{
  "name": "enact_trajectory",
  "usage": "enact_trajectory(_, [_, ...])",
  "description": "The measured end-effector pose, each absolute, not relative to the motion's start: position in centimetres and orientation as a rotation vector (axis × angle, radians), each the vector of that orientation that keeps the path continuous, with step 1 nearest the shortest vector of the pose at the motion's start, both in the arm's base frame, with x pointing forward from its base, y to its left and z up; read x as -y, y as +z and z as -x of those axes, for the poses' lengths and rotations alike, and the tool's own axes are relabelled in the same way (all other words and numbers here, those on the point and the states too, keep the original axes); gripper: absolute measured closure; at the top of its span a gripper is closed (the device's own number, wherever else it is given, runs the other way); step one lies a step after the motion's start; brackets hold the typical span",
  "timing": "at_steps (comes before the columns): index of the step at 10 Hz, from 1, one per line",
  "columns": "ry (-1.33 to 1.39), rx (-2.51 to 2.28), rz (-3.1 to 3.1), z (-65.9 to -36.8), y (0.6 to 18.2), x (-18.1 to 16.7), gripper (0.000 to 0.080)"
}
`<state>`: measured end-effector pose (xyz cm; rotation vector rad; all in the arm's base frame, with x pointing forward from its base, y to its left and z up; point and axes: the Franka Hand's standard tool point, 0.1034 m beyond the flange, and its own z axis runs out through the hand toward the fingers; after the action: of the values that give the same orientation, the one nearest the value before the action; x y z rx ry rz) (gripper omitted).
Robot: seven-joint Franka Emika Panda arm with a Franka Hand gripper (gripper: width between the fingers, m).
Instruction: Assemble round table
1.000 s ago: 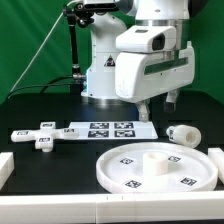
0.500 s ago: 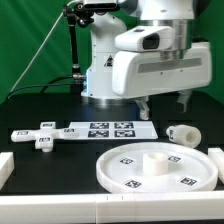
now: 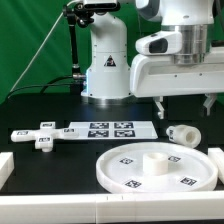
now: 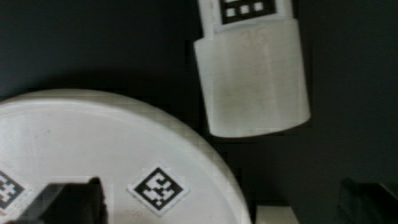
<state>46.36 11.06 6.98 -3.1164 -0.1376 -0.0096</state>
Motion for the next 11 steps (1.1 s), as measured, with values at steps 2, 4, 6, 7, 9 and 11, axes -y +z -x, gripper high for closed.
enact_trajectory(2, [0.016,0.129,3.117,-46.2,6.9,-11.1,0.015])
enact_trajectory(4, [0.163,0.136,3.131,-45.6,6.7,-10.9,0.015])
enact_trajectory(6, [0.353,0.136,3.142,-47.2,6.5,-11.7,0.015])
enact_trajectory(7, [0.467,0.141,3.139,-47.4,6.4,-11.8,0.015])
enact_trajectory(9, [0.647,0.136,3.123,-47.1,6.4,-11.6,0.015])
enact_trajectory(11, [0.837,0.134,3.096,-46.9,6.1,-11.4,0.015])
